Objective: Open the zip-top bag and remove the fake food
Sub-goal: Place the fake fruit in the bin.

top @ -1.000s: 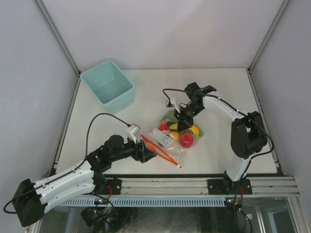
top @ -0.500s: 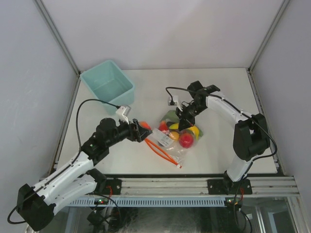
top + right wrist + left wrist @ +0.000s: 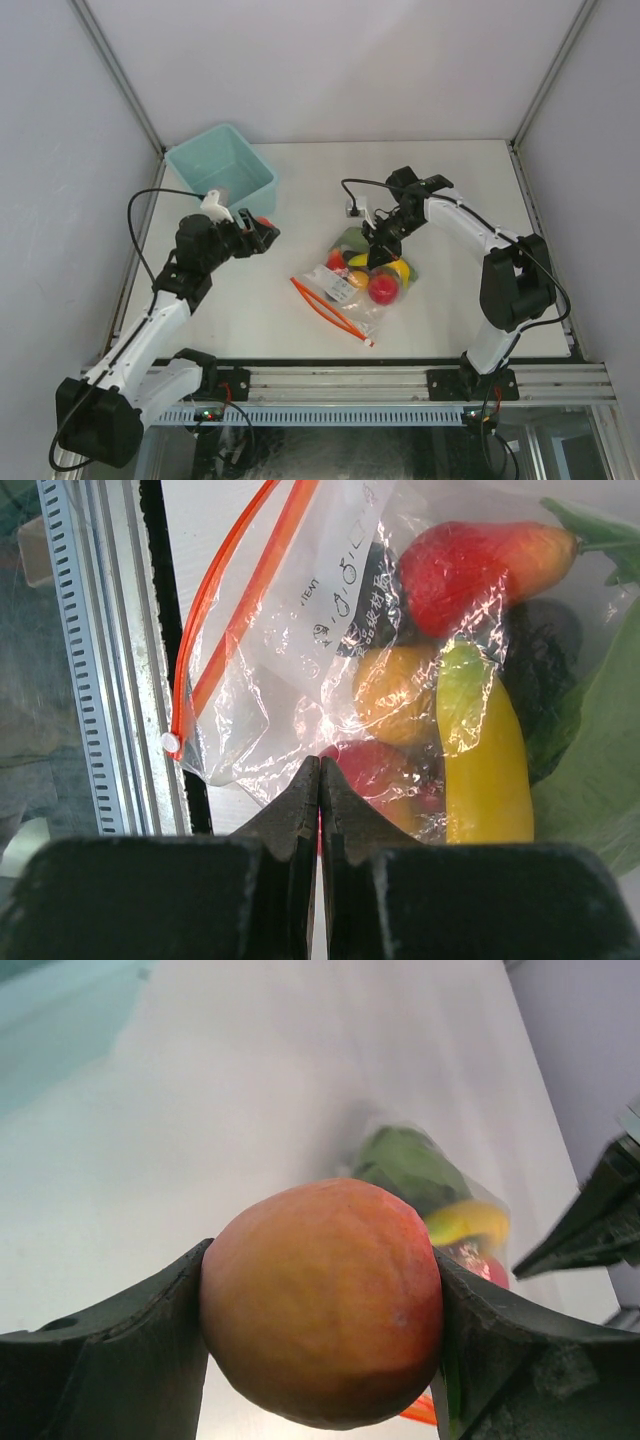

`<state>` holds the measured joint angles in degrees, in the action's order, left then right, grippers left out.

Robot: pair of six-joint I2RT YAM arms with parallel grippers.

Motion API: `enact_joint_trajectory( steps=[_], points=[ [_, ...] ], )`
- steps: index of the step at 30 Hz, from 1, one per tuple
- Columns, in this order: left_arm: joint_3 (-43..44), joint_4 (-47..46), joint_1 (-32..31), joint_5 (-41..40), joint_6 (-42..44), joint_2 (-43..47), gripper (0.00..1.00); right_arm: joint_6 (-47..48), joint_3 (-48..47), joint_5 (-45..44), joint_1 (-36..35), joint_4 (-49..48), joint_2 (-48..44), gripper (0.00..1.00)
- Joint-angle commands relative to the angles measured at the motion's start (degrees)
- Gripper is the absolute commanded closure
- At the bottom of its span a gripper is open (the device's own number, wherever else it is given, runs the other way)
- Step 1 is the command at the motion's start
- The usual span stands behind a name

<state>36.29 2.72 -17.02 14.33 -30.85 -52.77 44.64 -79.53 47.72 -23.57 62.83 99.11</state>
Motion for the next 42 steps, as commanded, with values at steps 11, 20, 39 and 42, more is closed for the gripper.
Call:
enact_joint_trajectory(
  steps=[11,20,39,42],
  points=[
    [9.67,2.81,10.79,-2.13,1.18,-4.43,1.00,1.19,0.01,1.74,0.80,0.09,-2.87,1.00],
    [16.45,8.06,11.74,-8.34,3.05,-9.00,1.00,1.19,0.07,1.80,0.91,0.10,-2.94,1.00],
    [27.96,14.90,11.82,-24.50,2.58,-18.71,0.98,1.24,0.06,1.90,1.10,0.23,-3.13,1.00],
    [30.93,17.79,11.82,-27.09,2.04,-21.01,0.96,1.24,0.07,1.91,1.11,0.22,-3.13,1.00]
  ],
)
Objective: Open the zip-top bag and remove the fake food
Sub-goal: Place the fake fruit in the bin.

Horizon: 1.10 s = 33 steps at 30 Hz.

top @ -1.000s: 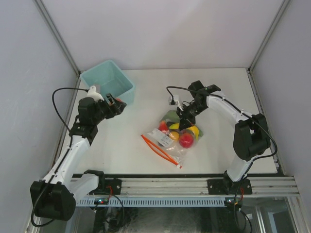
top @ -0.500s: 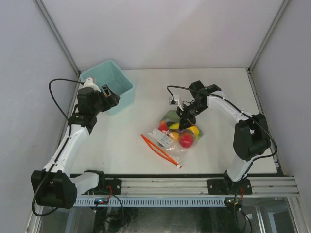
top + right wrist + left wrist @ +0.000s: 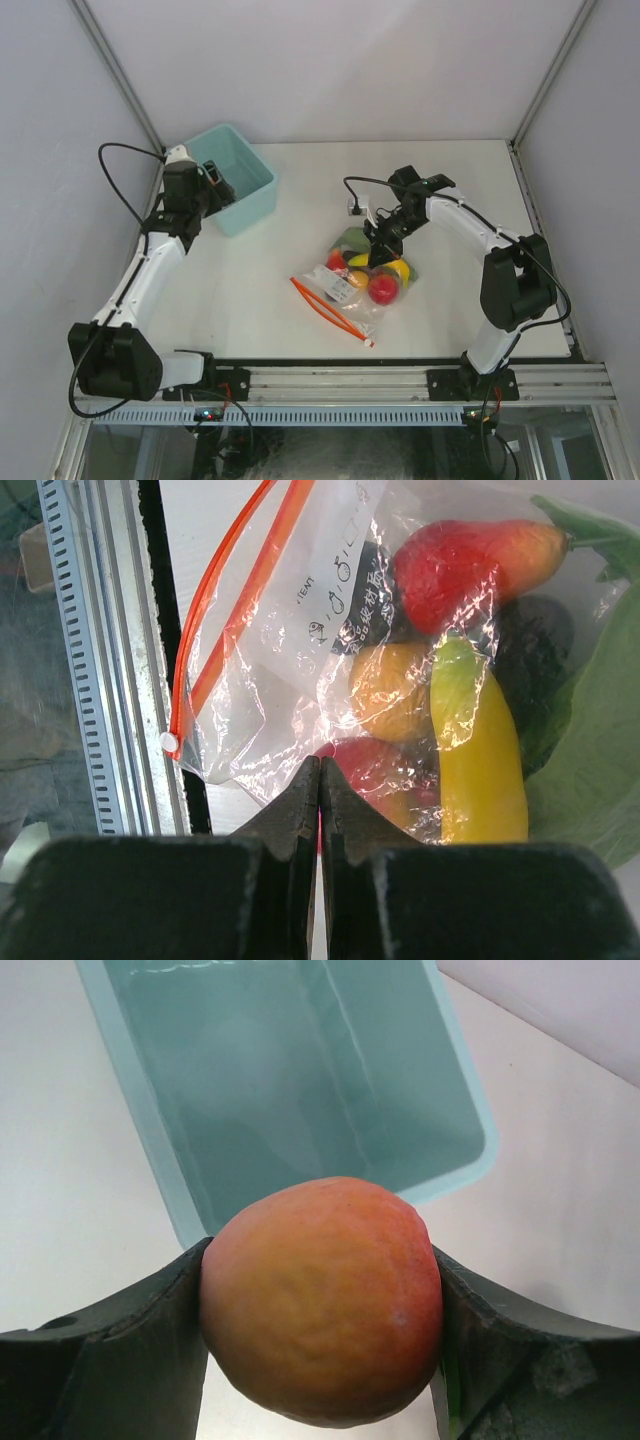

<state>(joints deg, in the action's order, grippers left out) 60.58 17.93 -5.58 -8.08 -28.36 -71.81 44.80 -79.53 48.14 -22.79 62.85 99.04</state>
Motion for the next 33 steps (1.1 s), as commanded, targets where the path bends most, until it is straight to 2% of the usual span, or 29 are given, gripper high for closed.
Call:
enact_joint_trajectory(
  steps=[1,7,12,18,20,22,26,28,30,33],
  points=[
    [7.71,3.48,0.39,-5.48,-0.54,-2.79,0.95,1.07,0.07,1.55,0.29,0.22,-3.05,1.00],
    [12.63,7.96,0.39,-9.20,-1.67,-6.57,0.92,1.08,0.07,1.63,0.31,0.26,-3.24,1.00],
    [16.45,11.50,0.34,-10.17,-2.84,-10.24,0.80,1.07,0.03,1.64,0.30,0.25,-3.42,1.00],
    [21.85,15.56,0.38,-11.28,-2.89,-15.47,0.73,1.08,0.02,1.69,0.35,0.26,-3.64,1.00],
    [23.96,17.27,0.37,-12.09,-3.01,-17.50,0.65,1.08,0.03,1.69,0.38,0.26,-3.68,1.00],
    [25.89,18.47,0.40,-12.72,-2.82,-19.61,0.46,1.06,0.04,1.72,0.37,0.26,-3.74,1.00],
    [29.90,20.55,0.42,-13.78,-1.92,-23.84,0.20,1.07,0.02,1.58,0.42,0.26,-3.86,1.00],
    [31.97,22.12,0.49,-14.20,-1.83,-25.61,0.13,1.06,0.02,1.55,0.52,0.26,-3.93,1.00],
    [33.44,23.08,0.50,-14.35,-1.90,-26.64,0.02,1.04,0.05,1.60,0.59,0.26,-4.00,1.00],
    [33.35,23.20,0.69,-15.64,-2.61,-26.44,0.00,1.08,0.06,1.69,0.60,0.34,-4.19,1.00]
  ],
)
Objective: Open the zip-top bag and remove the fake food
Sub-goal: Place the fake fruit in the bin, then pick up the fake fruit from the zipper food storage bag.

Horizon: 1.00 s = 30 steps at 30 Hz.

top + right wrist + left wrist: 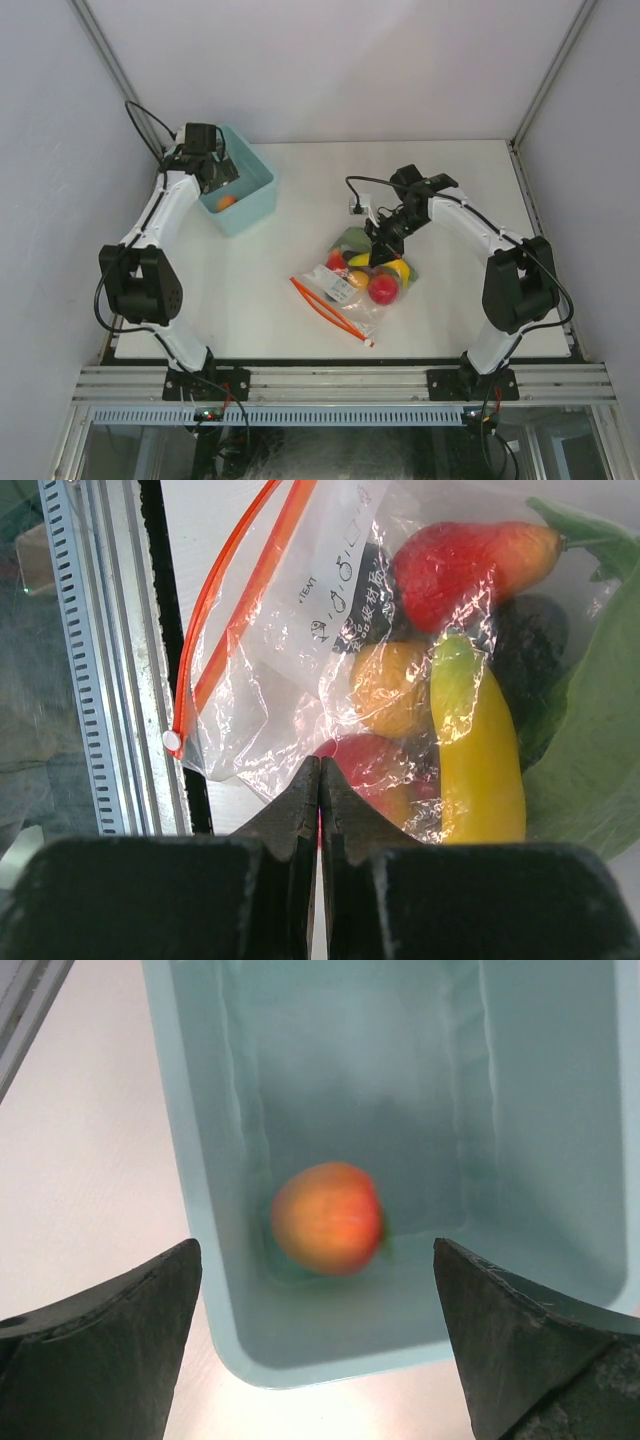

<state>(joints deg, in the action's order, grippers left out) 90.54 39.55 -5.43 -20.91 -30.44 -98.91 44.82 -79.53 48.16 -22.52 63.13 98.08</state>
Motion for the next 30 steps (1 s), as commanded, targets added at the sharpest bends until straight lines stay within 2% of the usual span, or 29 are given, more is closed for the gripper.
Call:
enact_joint_trajectory(
  steps=[1,8,13,15,20,22,26,30],
  points=[
    [3.08,1.49,0.70,-3.50,-0.79,1.24,0.00,1.01,0.03,1.66,0.30,0.06,-3.25,1.00],
    [-2.99,-4.46,1.55,-5.18,-1.29,8.36,0.00,2.64,0.07,2.20,0.34,0.14,-3.74,1.00],
    [-12.23,-13.34,3.03,-1.44,-1.49,16.06,0.00,3.05,0.12,2.81,0.36,0.30,-4.34,1.00],
    [-17.36,-18.43,4.18,2.86,-1.32,19.35,0.00,3.32,0.16,3.02,0.32,0.32,-4.59,1.00],
    [-29.49,-33.55,8.52,24.29,-1.63,25.92,0.00,4.10,0.46,4.00,0.33,0.33,-5.75,1.00],
    [-33.26,-37.63,9.00,30.35,-1.46,27.98,0.00,4.24,0.73,4.35,0.32,0.12,-6.55,1.00],
    [-39.24,-42.72,8.36,37.28,-0.01,32.69,0.04,4.55,1.83,5.74,0.30,-1.30,-8.95,1.00],
    [-43.90,-43.47,4.72,35.95,4.58,40.48,0.04,5.07,3.08,7.12,0.37,-2.66,-11.18,1.00]
  ],
)
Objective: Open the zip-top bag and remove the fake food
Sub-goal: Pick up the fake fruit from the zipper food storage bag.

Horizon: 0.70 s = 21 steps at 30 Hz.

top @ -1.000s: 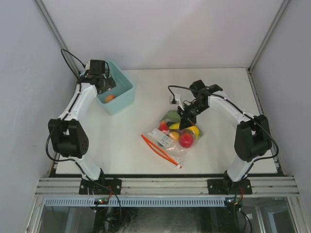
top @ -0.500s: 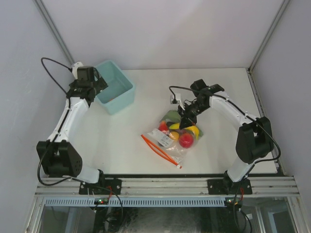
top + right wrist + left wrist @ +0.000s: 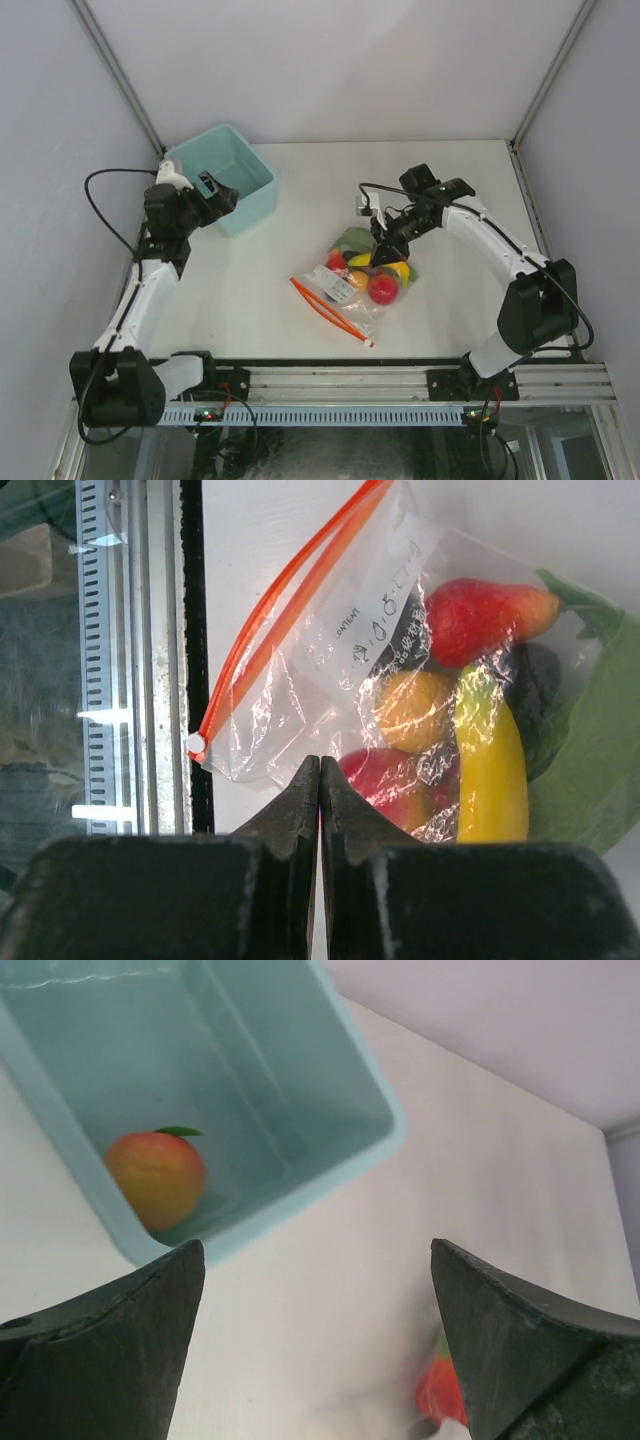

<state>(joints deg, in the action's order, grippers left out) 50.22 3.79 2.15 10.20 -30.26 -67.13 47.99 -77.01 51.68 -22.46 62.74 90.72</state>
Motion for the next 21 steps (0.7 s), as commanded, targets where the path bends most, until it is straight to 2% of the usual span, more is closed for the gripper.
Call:
enact_joint_trajectory(
  steps=[1,4,8,12,18,21],
  points=[
    [-4.76,-8.31,-4.03,4.56,5.12,10.86,0.04,1.96,0.89,4.09,0.25,-2.61,-4.32,1.00],
    [-8.23,-10.60,-7.01,3.95,5.43,16.88,0.04,2.24,1.53,5.20,0.26,-3.46,-6.06,1.00],
    [-15.42,-19.39,-7.17,9.08,2.34,22.87,0.02,2.76,2.86,6.12,0.24,-4.68,-7.83,1.00],
    [-22.69,-28.04,-6.81,11.37,-4.68,26.94,0.00,2.96,3.44,6.60,0.45,-5.32,-8.52,1.00],
    [-26.46,-34.07,-6.88,18.42,-10.83,25.52,0.01,2.97,3.67,6.85,0.92,-5.85,-9.33,1.00],
    [-27.54,-34.29,-8.82,19.23,-11.63,25.16,0.03,2.80,4.25,6.07,1.09,-7.00,-10.37,1.00]
  ],
)
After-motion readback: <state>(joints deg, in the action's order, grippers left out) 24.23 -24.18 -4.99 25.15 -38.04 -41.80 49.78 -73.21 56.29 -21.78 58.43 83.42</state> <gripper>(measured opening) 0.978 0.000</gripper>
